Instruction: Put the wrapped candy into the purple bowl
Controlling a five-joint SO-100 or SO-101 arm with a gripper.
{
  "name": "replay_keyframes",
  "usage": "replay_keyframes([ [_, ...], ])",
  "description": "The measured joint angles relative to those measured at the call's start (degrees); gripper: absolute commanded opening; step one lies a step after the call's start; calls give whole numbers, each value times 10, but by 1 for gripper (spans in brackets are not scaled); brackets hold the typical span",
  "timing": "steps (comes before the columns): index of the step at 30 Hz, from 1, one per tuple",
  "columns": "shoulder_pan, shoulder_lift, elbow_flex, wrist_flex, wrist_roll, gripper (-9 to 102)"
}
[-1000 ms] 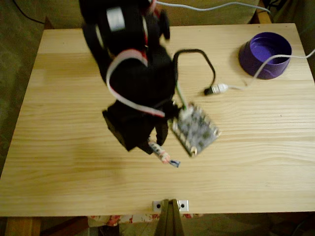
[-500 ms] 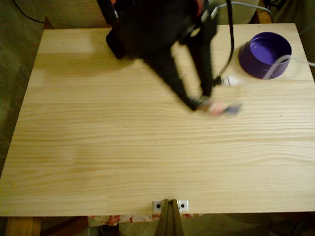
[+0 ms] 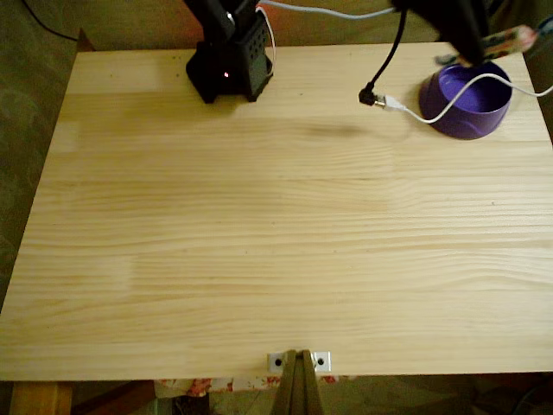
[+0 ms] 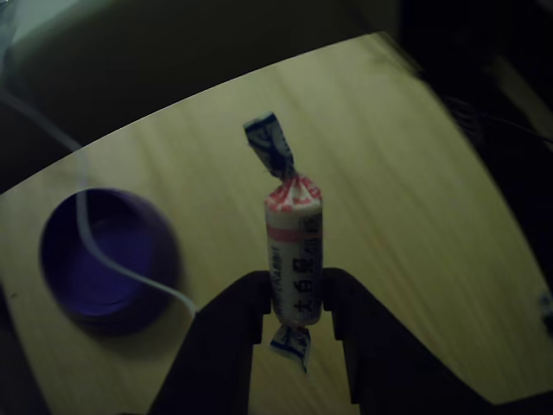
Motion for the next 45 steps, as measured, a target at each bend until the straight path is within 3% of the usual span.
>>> replay_keyframes([
  [22, -210, -330, -110, 7, 2, 8],
  [45, -196, -425, -161, -36, -7, 15],
])
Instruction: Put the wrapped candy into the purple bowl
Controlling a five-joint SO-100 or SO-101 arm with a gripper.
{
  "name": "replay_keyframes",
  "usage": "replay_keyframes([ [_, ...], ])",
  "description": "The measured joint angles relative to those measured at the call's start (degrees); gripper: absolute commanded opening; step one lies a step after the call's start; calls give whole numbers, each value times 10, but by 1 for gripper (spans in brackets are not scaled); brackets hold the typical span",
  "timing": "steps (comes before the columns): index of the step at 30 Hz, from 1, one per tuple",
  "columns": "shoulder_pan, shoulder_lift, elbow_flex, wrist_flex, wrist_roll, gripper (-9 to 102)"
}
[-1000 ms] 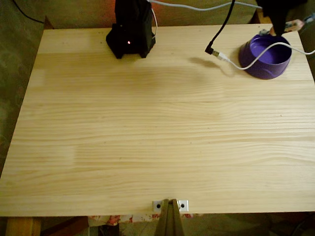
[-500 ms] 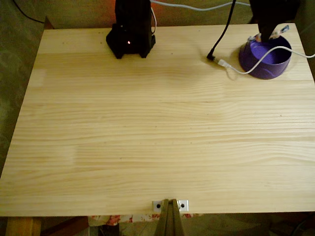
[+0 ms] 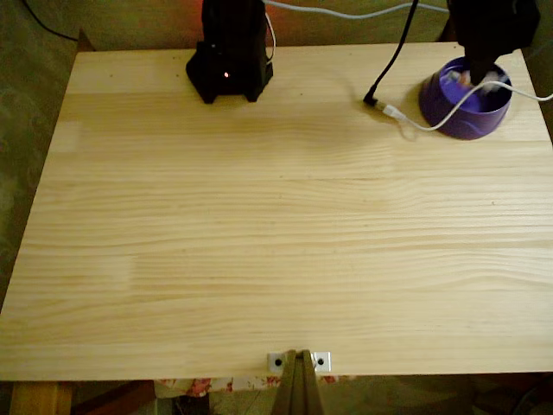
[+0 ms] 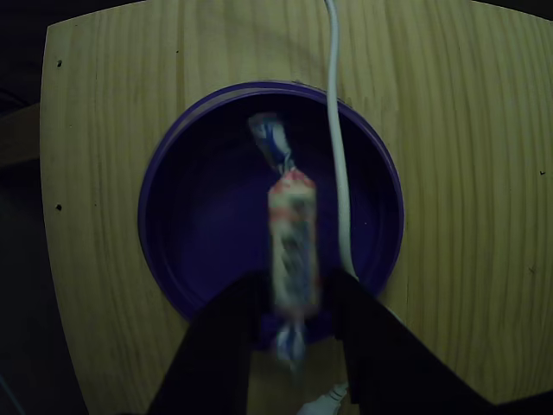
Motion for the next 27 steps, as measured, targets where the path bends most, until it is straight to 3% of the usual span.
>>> replay_keyframes([
  [7, 0, -1, -20, -1, 16, 16],
  [11, 0, -1, -21, 2, 21, -1],
  [17, 8, 7, -21, 42, 9, -1],
  [27, 148, 156, -21, 65, 26, -1],
])
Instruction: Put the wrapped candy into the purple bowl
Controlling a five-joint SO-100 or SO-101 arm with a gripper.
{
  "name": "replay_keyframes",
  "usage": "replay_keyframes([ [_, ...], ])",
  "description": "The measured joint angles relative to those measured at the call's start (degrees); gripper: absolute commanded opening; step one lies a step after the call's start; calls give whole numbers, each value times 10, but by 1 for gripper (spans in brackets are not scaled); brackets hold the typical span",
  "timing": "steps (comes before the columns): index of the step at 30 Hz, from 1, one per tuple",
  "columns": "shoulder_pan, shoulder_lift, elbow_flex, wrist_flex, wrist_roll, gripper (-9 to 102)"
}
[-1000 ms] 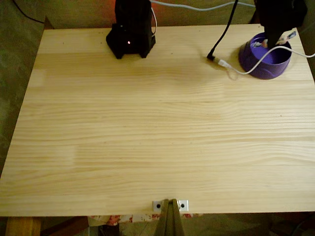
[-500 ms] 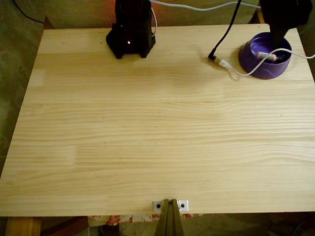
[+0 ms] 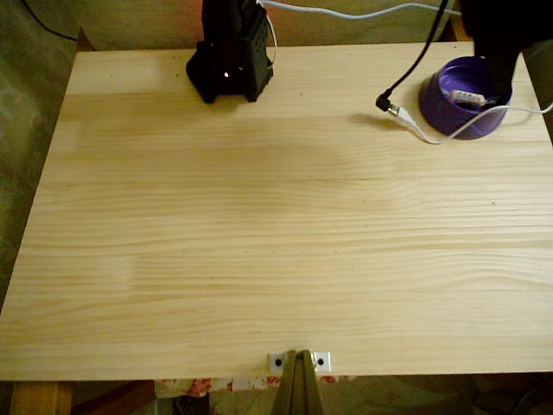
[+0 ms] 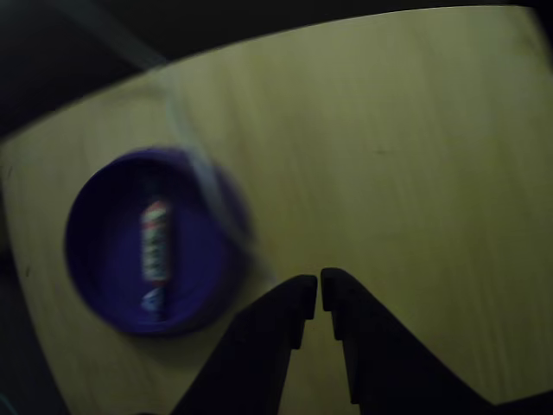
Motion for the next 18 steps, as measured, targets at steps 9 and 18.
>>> replay_keyframes([
  [9, 146, 180, 91, 8, -26, -1],
  [18, 353, 373, 265, -5, 46, -1],
])
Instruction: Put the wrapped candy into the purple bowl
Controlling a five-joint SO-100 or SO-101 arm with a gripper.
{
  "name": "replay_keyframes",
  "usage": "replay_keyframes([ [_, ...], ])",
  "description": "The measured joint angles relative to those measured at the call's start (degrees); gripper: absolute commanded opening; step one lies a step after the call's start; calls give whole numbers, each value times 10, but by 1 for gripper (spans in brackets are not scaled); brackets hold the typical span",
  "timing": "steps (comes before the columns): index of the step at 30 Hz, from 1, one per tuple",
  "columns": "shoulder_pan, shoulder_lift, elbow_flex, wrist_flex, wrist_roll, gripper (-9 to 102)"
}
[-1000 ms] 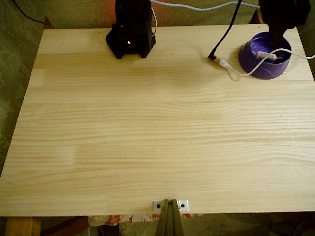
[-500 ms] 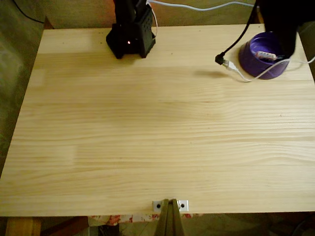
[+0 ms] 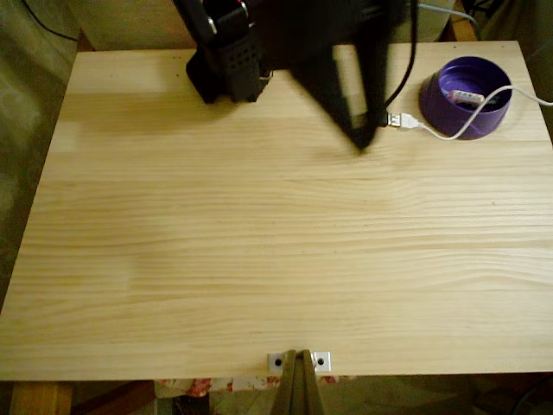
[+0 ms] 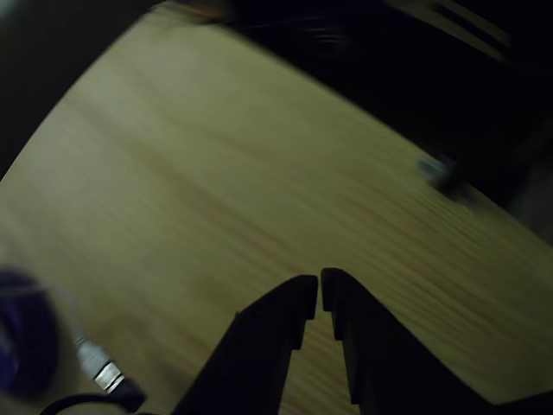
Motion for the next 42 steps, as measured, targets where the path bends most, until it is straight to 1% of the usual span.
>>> replay_keyframes([
  [8, 258, 171, 187, -56, 42, -1],
  [12, 351, 251, 278, -60, 82, -1],
  [17, 384, 359, 408, -59, 94, -1],
  [21, 407, 388, 483, -79, 103, -1],
  [24, 410, 405, 537, -95, 100, -1],
  [28, 403, 481, 621, -99, 99, -1],
  [33, 396, 526, 671, -107, 99, -1],
  [42, 408, 529, 675, -112, 100, -1],
])
